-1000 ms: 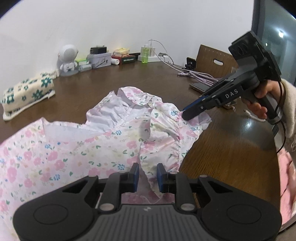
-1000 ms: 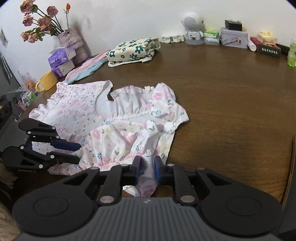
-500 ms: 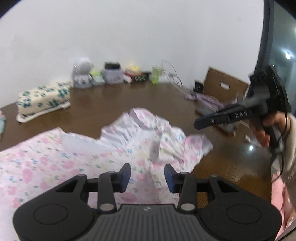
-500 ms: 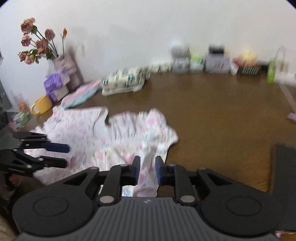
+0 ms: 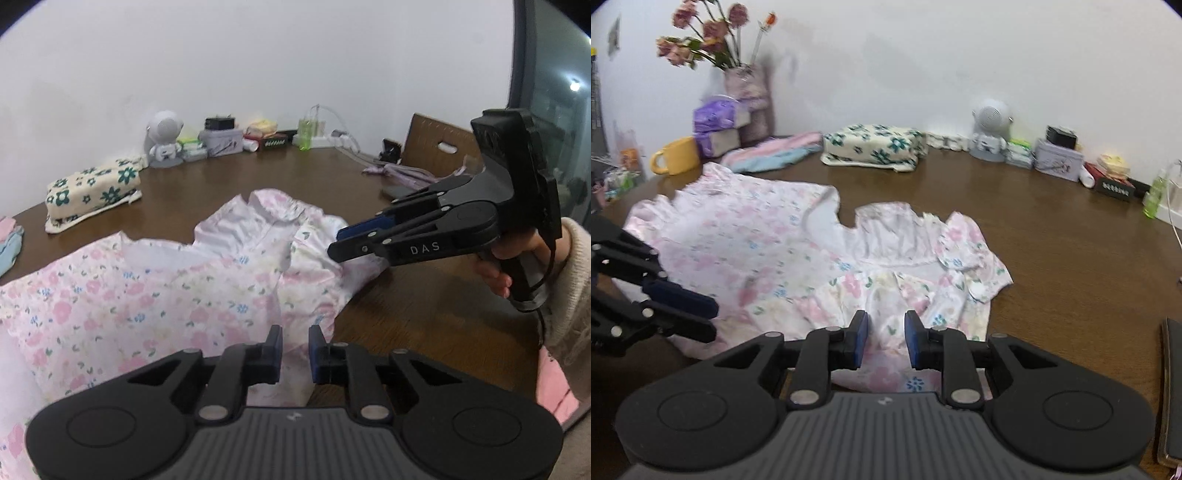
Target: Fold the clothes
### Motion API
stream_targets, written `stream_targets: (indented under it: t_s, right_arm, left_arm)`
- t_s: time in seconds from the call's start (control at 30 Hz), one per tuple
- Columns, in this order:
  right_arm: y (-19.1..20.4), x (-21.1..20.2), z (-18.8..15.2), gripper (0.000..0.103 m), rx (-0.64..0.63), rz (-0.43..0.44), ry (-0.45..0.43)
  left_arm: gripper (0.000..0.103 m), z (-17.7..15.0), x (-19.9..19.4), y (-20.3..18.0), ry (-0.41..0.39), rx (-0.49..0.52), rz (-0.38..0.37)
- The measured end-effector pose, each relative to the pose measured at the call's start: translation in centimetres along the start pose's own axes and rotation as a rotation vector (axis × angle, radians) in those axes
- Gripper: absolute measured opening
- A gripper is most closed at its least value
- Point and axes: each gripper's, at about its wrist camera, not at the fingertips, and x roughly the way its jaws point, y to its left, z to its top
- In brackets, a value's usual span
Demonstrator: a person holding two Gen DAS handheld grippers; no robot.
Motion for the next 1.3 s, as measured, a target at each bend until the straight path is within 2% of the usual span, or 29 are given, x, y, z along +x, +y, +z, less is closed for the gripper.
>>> stream_targets:
  t_s: [0.23,0.53,0.7,1.07,1.3]
  right_arm:
    - [-0.2,0.9,-1.2,0.022,0.013,-0.003,0.025]
    - [-0.1,-0.1,-1.4,0.022,0.039,-0.026,-0.023]
    - [-0.8,-1.7,-1.8,0.022,0.101,-0.083,-0.05]
    - [-0.7,-0.8,-3.1,0.022,0.098,-0.111,-0.019]
    - [-0.3,-0.8,-3.3,0.022,0.082,-0.127,-0.028]
  left_arm:
    - [0.012,-0.8,1.3,0.7,0.04,-0.04,0.012]
    - [0.012,-1.2,1.1,0.6,0.019,-0.069,0.016]
    - [0.012,-1.2,1.2,0.6,0.014,-0.069,0.019]
    - [0.013,-1.5,1.1,0.5,0.001,-0.069,0.025]
    - [0.013,-1.6,1.0,0.3,-0.007,-0.065,0.032]
